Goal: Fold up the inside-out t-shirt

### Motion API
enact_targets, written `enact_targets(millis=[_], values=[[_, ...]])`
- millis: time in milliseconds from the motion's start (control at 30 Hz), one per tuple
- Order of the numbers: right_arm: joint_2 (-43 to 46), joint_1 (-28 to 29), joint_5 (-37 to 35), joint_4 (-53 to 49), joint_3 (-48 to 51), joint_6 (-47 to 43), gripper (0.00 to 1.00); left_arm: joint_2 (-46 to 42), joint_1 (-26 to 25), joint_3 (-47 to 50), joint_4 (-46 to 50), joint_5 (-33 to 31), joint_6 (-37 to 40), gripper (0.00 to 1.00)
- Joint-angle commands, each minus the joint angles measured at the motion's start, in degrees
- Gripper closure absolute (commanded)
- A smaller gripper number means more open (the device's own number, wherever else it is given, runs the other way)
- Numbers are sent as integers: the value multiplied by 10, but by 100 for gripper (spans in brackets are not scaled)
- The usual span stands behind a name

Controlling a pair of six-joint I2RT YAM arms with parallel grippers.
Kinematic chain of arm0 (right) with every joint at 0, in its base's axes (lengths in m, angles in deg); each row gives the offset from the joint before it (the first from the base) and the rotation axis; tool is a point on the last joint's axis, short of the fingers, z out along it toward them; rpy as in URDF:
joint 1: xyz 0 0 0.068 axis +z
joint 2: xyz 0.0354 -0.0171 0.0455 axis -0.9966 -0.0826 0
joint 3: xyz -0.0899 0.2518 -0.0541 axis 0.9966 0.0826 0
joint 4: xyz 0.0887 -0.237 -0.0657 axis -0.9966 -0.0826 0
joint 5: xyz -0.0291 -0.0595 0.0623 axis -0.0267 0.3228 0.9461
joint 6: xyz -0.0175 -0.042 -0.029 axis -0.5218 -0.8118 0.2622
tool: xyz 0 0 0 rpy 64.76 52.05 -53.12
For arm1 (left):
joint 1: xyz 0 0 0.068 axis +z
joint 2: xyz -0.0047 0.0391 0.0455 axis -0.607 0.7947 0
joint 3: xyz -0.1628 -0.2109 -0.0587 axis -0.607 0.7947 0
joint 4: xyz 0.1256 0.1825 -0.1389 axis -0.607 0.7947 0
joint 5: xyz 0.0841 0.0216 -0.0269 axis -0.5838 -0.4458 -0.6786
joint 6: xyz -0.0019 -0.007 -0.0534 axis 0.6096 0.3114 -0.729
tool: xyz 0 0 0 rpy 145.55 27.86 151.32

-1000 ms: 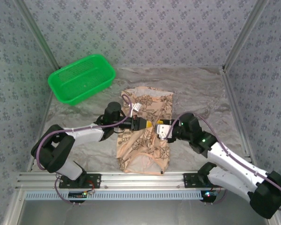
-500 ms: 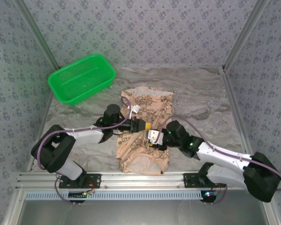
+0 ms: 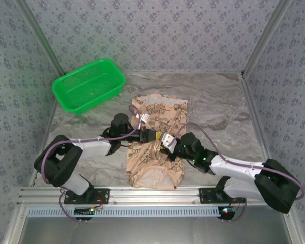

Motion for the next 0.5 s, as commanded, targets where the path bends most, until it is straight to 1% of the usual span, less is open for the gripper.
enact_targets(millis=[0,33,67,100,133,200,267,333,400,433,467], values=[[66,-1,64,-19,6,-33,100,14,19,5,69,-13,80,97],[89,-6,72,-44,5,-45,100,15,20,3,102,-20,111,97],[111,-11,77,-69,5,-54,100,17,20,-4,154,-35,148,97],[134,-17,76,-85,6,-63,100,20,20,-14,202,-49,186,97],[150,-20,70,-98,8,-66,100,24,20,-21,232,-59,212,98],[184,-29,51,-123,8,-73,100,36,20,-26,262,-69,246,98],[198,-31,41,-131,10,-83,100,45,20,-25,259,-64,257,96],[196,-28,47,-132,8,-101,100,52,20,-17,244,-60,260,92],[183,-15,50,-123,4,-127,100,58,20,-19,252,-59,264,86],[176,-5,49,-123,0,-143,100,60,19,-19,257,-51,265,82],[166,9,42,-124,-5,-167,100,60,19,-20,261,-41,265,73]])
